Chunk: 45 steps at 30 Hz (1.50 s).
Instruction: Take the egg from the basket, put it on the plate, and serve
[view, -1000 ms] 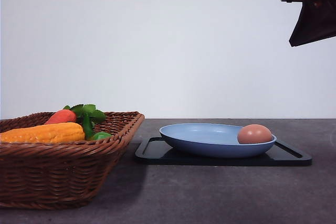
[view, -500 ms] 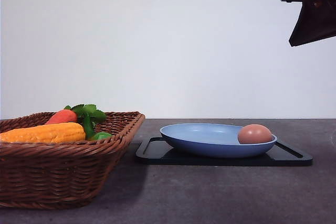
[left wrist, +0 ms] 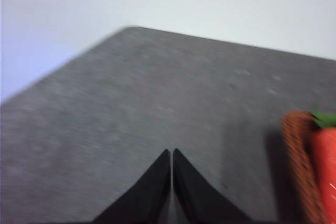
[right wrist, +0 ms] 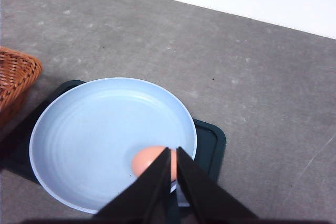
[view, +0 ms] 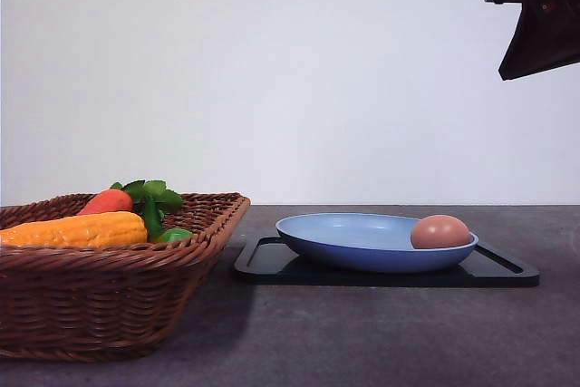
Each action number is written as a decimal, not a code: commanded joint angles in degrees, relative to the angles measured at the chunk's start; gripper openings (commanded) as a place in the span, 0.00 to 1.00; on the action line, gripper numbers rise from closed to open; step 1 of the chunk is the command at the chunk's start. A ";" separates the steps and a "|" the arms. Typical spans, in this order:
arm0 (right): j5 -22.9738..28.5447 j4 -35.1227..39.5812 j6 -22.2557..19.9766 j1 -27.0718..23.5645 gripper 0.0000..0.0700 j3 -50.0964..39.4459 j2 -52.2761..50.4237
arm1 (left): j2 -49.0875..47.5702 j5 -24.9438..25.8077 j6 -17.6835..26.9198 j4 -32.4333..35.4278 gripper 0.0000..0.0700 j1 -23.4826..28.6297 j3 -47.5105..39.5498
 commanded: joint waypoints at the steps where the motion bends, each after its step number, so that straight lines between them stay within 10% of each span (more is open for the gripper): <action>1: 0.26 0.61 -0.28 0.26 0.00 0.57 0.28 | -0.09 3.17 -0.05 0.72 0.00 0.15 -0.73; 8: 0.26 0.61 -0.28 0.26 0.00 0.57 0.28 | -0.09 12.06 -0.54 0.47 0.00 0.15 -4.02; 36: 1.97 -1.35 -2.36 -0.15 0.00 0.57 -4.44 | -0.09 12.16 -1.16 1.18 0.00 0.13 -4.02; 45: -2.84 5.14 -7.20 -13.59 0.00 -8.85 -25.30 | -0.09 12.16 -1.16 1.55 0.00 0.13 -4.02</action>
